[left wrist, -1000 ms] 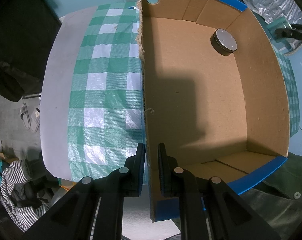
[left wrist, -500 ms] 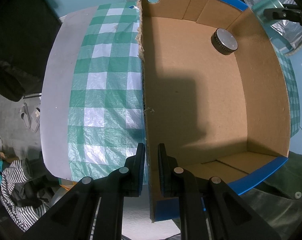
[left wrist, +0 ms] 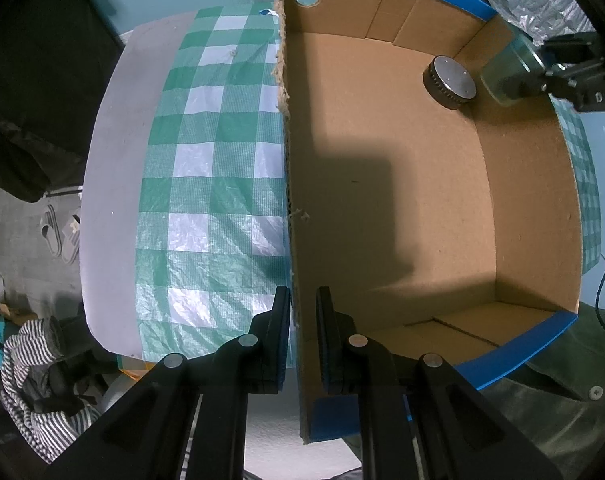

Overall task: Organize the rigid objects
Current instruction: 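Carry the mint-green tin into the box and release it beside the puck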

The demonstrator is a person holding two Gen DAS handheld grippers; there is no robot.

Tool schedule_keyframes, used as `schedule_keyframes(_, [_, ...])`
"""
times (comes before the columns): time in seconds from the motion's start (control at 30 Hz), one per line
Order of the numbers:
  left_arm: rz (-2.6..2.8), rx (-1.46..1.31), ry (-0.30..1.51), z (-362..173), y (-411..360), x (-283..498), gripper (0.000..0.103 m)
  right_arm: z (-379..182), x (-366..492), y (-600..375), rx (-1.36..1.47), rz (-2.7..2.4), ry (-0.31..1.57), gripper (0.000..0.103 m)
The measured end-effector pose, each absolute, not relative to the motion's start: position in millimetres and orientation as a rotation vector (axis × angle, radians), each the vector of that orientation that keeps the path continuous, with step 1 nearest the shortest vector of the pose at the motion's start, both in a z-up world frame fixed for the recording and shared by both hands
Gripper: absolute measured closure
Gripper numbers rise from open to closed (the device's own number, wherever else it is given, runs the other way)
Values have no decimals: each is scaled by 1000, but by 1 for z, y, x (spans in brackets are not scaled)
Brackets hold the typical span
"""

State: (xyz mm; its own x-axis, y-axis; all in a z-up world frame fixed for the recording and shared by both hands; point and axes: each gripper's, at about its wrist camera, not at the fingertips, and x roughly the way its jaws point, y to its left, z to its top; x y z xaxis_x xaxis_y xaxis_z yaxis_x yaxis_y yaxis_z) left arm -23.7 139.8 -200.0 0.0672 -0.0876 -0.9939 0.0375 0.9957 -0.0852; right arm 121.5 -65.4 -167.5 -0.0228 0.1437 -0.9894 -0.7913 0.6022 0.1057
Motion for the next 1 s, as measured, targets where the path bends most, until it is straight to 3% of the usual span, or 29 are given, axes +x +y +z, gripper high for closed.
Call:
schedule_keyframes(0.73, [-90,-28,1505,-199,135,-21,91,-160,121,-68,-582,825,1379,58])
schedule_keyframes(0.83, [-91,-27,1505,-199,135,-21,91,-156,122,-69,-574,822,1364,50])
schedule_keyframes(1.0, [-91,-27,1507,-199,135,-21,91,-144,125,-75,-549,814,1342,48])
